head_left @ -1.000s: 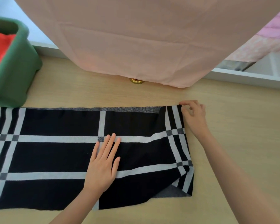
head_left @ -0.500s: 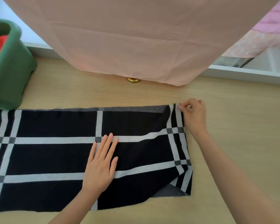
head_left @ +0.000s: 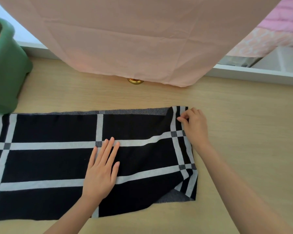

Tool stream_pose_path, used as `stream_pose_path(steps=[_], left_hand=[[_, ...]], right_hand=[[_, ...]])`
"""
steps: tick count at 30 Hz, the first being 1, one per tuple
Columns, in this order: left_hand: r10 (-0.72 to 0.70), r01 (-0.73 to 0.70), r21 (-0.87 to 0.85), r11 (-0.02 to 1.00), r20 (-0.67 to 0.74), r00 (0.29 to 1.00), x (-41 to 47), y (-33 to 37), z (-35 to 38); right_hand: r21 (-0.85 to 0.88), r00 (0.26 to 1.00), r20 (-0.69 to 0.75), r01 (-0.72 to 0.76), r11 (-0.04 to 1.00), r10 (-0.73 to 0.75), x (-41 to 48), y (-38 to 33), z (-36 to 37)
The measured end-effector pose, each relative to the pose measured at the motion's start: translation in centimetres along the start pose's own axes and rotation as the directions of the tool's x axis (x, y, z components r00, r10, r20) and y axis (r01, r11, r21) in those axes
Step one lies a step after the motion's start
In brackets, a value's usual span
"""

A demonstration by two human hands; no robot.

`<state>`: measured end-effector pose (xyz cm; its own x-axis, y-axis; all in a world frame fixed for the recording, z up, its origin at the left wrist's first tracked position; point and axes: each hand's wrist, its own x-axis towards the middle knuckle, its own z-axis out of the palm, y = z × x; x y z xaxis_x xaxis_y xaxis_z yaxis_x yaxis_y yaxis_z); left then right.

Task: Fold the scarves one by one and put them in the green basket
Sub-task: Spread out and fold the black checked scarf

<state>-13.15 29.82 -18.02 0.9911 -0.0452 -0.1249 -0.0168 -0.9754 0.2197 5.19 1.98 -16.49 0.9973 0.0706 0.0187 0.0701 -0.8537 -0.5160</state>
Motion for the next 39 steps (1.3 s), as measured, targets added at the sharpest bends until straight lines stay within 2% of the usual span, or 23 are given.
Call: stream_pose_path(steps=[6, 12, 14, 17, 21, 25, 28, 31, 34, 37, 39], left_hand=[[0.003, -0.003, 0.001, 1.0, -0.003, 1.0, 0.0, 0.1, 0.0], [-0.004, 0.004, 0.003, 1.0, 0.015, 1.0, -0.1, -0.1, 0.0], [-0.006, 0.006, 0.005, 1.0, 0.021, 1.0, -0.1, -0.1, 0.0], [-0.006, 0.005, 0.013, 1.0, 0.019, 1.0, -0.1, -0.1, -0.1], [-0.006, 0.006, 0.017, 1.0, 0.018, 1.0, -0.1, -0.1, -0.1], [-0.006, 0.006, 0.003, 1.0, 0.022, 1.0, -0.1, -0.1, 0.0], [-0.006, 0.006, -0.017, 1.0, 0.02, 1.0, -0.1, -0.1, -0.1], [0.006, -0.006, -0.029, 1.0, 0.017, 1.0, 0.0, 0.0, -0.2], [-0.04, 0.037, -0.14, 0.99, -0.023, 0.999, 0.6, 0.6, -0.8], [-0.088, 0.054, -0.333, 0.941, -0.089, 0.992, 3.9, 2.1, -2.6], [-0.034, 0.001, -0.377, 0.926, -0.081, 0.996, 7.6, 3.2, -3.8]], right_hand=[[-0.024, 0.991, 0.074, 0.109, 0.994, -0.107, -1.3, 0.7, -0.8], [-0.041, 0.995, 0.019, 0.099, 0.994, -0.099, -3.3, 0.4, 0.2], [-0.019, 0.999, -0.014, 0.032, 0.999, -0.032, -3.1, 0.6, -0.2], [0.101, 0.98, -0.064, -0.179, 0.979, 0.186, -2.6, 2.0, -1.5], [0.034, 0.988, -0.044, -0.148, 0.988, 0.149, -2.8, 2.7, -1.4], [0.2, 0.967, -0.067, -0.228, 0.953, 0.246, -4.7, 1.3, -1.9], [0.293, 0.935, -0.082, -0.309, 0.905, 0.345, -9.8, 0.7, -3.4], [0.3, 0.961, 0.024, -0.271, 0.915, 0.277, -17.4, 0.4, -3.2], [0.129, 0.989, 0.085, -0.135, 0.982, 0.125, -22.8, 0.5, -1.5], [0.057, 0.997, 0.007, -0.073, 0.996, 0.073, -23.7, 0.7, -0.9], [0.075, 0.994, -0.061, -0.084, 0.994, 0.088, -23.2, 0.9, -1.0]])
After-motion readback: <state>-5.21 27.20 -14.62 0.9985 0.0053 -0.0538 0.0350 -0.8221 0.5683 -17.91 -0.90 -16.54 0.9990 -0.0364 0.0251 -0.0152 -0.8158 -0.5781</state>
